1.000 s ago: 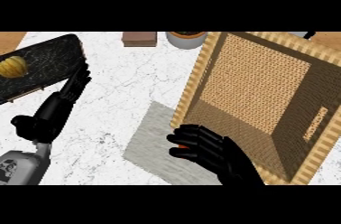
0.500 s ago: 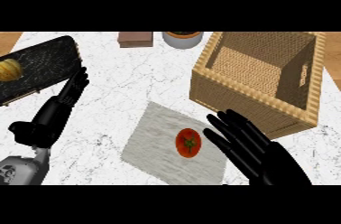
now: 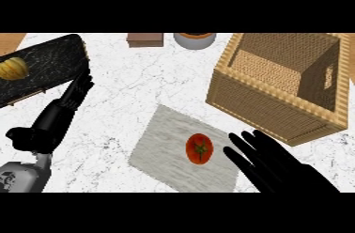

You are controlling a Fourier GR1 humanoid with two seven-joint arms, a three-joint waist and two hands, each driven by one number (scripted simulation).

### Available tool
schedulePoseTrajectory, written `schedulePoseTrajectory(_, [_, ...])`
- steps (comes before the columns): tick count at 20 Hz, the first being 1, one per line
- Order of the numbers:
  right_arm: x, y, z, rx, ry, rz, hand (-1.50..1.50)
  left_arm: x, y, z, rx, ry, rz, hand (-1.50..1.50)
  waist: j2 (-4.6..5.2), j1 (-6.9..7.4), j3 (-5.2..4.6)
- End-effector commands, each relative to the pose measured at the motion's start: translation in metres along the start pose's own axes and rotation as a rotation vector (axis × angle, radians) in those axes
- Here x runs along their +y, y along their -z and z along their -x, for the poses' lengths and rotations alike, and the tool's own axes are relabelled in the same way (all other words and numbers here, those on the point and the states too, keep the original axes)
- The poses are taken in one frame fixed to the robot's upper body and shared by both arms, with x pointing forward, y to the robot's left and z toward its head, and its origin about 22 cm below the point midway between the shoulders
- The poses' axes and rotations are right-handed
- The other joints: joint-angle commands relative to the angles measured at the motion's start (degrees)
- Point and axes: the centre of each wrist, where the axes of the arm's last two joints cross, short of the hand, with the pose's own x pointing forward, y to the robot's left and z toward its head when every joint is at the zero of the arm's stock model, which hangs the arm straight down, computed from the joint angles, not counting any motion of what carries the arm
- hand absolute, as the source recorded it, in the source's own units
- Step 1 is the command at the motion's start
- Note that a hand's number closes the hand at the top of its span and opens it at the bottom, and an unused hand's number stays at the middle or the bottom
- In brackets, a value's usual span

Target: Pick the tomato from the placemat and place it in the basket

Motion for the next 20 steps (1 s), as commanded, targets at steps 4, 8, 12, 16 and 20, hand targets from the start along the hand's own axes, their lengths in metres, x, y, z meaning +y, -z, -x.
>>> schedulePoseTrajectory(4, [-0.037,-0.032,-0.014,-0.024,0.036,0.005,-1.50,-0.014,0.002,-0.003,0.005,-0.012,0.011,0.00,0.18,0.50,0.11])
schedulePoseTrajectory(8, [-0.036,-0.034,-0.011,-0.031,0.051,0.026,-1.50,-0.004,0.003,-0.002,-0.007,0.004,-0.007,0.00,0.14,0.36,0.12])
schedulePoseTrajectory(12, [-0.007,-0.010,0.013,-0.027,0.151,0.071,-1.50,-0.007,0.006,-0.003,-0.012,-0.009,0.008,0.00,0.26,0.64,0.18])
schedulePoseTrajectory(16, [0.031,0.013,0.029,-0.043,0.188,0.075,-1.50,-0.017,0.005,0.001,-0.015,-0.012,0.013,0.00,0.32,0.92,0.18])
schedulePoseTrajectory(20, [0.051,0.019,0.028,-0.054,0.206,0.105,-1.50,-0.021,-0.006,-0.005,-0.018,0.001,0.003,0.00,0.26,1.02,0.17])
